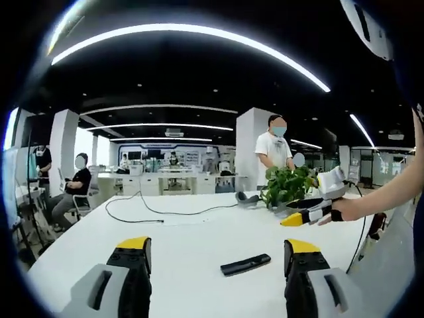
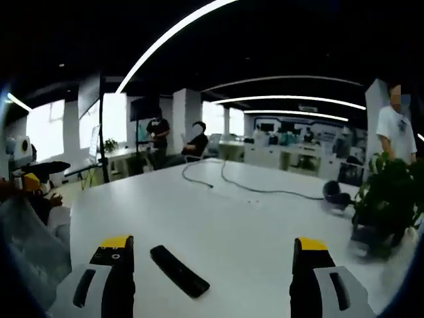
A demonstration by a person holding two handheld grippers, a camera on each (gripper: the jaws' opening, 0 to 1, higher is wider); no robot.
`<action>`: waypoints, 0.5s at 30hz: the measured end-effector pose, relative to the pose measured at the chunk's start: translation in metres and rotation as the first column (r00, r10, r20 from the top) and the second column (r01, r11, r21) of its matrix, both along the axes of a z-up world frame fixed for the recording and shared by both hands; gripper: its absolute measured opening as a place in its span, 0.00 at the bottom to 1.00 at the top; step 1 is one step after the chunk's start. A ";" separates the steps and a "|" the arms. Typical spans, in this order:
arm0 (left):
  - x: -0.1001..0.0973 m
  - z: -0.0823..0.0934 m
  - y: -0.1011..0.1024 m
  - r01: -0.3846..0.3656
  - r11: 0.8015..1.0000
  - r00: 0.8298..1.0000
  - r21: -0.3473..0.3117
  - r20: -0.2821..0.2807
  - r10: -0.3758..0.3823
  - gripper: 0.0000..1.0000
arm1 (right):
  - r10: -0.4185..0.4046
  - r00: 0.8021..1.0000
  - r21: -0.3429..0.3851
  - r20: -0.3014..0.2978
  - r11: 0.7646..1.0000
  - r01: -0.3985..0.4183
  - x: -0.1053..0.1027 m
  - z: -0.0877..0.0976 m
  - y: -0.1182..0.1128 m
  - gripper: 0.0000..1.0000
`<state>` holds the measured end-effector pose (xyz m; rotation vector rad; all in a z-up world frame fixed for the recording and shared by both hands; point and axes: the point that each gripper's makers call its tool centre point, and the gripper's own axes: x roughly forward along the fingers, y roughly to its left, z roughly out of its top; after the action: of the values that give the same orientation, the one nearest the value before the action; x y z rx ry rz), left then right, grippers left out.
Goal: Press the specified remote control buttons in sequence, fully releasing each button before pressing the next.
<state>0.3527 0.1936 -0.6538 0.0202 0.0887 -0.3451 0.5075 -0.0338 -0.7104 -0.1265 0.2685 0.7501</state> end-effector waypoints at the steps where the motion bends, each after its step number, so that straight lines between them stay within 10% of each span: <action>1: 0.000 -0.001 -0.002 0.009 1.000 1.000 0.019 -0.003 -0.009 0.83 | -0.002 1.000 -0.002 0.006 1.000 0.002 -0.004 0.001 -0.001 0.99; 15: -0.004 -0.007 -0.005 0.056 0.992 0.998 0.116 -0.010 -0.056 0.77 | -0.052 0.998 0.019 0.029 0.998 0.052 -0.043 0.018 -0.019 0.98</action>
<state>0.3484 0.1889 -0.6611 0.1373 0.1155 -0.3958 0.4641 -0.0527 -0.6921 -0.1128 0.2358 0.6984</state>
